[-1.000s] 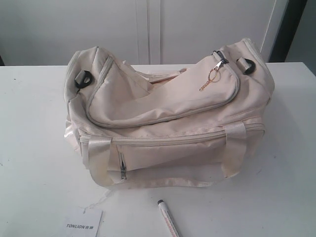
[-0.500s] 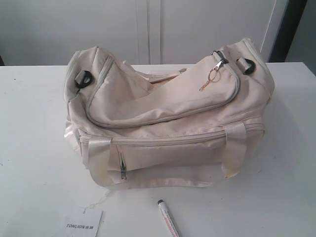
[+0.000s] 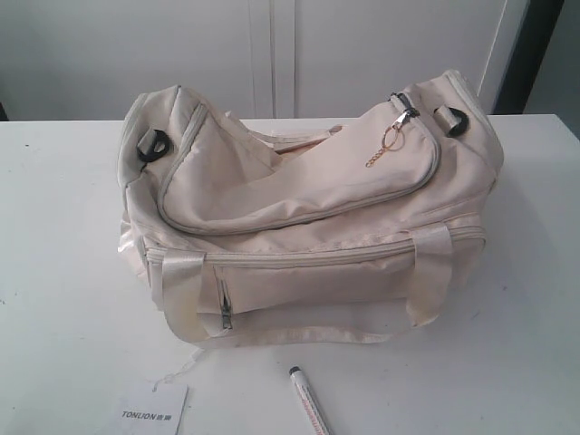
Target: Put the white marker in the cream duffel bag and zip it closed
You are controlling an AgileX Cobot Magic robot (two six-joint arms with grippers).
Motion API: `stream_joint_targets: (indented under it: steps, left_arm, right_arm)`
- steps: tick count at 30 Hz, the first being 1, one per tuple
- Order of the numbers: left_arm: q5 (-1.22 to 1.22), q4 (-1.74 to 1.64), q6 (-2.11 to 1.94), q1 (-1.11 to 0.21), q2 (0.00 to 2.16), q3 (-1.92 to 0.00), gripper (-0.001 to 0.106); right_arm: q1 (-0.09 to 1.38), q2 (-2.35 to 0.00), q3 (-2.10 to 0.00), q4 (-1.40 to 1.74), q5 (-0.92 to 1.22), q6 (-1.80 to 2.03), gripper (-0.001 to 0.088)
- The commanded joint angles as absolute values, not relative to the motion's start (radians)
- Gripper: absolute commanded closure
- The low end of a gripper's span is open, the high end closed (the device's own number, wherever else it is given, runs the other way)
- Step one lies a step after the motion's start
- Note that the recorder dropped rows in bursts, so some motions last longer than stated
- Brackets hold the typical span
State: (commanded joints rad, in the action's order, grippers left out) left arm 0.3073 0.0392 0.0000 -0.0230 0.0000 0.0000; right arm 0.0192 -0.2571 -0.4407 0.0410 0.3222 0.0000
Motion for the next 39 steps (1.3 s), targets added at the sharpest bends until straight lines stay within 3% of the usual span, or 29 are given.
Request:
stream_joint_targets:
  steps: [20, 39]
  left_arm:
    - [0.307, 0.039, 0.0, -0.023, 0.0, 0.0, 0.105]
    - [0.307, 0.039, 0.0, -0.023, 0.0, 0.0, 0.105]
  right_arm:
    - [0.019, -0.334, -0.466, 0.041, 0.374, 0.0, 0.0868]
    - [0.029, -0.815, -0.717, 0.018, 0.49, 0.029, 0.0868]
